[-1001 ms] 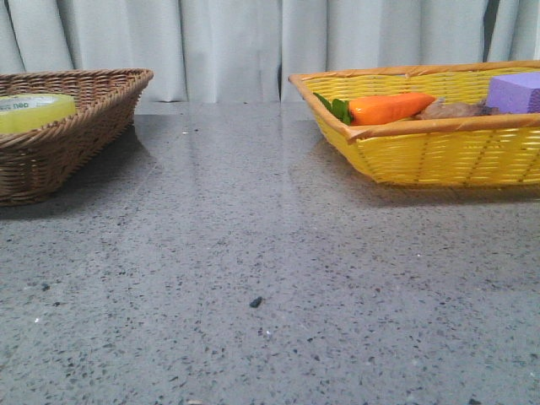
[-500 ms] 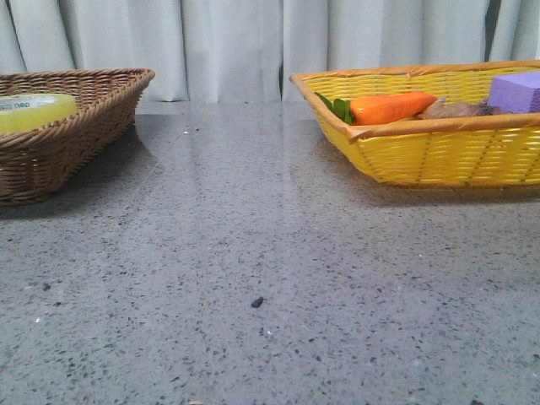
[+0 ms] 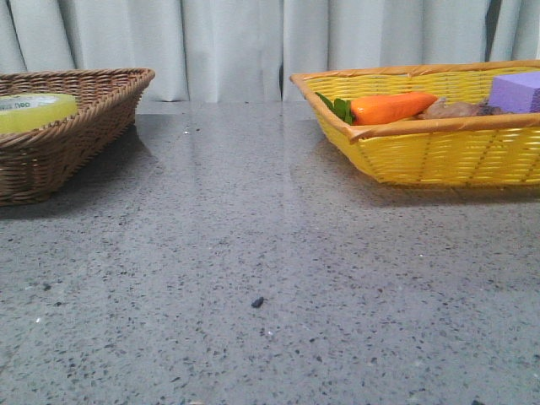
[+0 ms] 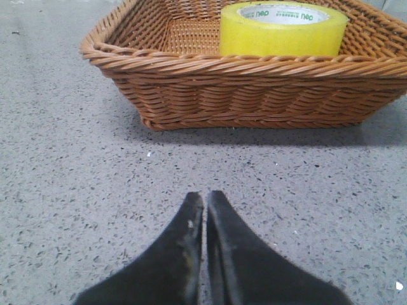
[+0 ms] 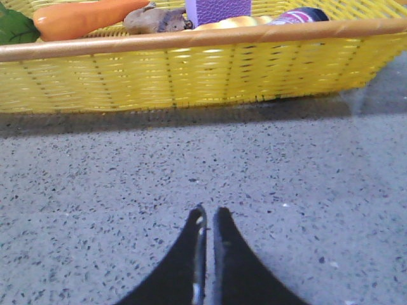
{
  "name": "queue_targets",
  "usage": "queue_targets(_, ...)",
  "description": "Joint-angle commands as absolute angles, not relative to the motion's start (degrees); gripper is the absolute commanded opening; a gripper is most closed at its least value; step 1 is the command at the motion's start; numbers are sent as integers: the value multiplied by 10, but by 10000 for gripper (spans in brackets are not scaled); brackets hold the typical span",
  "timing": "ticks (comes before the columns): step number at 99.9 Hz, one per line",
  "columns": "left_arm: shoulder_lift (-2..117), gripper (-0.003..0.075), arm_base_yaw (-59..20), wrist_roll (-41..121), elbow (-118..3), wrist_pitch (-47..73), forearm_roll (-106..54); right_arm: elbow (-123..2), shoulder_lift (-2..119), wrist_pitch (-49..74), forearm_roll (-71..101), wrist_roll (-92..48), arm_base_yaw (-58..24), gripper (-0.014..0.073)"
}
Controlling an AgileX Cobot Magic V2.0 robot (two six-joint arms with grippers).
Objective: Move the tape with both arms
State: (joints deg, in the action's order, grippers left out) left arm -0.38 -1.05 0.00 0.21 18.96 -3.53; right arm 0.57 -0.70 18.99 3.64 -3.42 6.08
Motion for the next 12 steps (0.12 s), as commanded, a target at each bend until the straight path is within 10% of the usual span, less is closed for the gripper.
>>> queue_targets(1, -21, -21, -10, -7, 7, 160, -40, 18, -18, 181, 37, -34, 64, -74)
queue_targets(12, -21, -21, -10, -7, 7, 160, -40, 18, -18, 181, 37, -34, 64, -74)
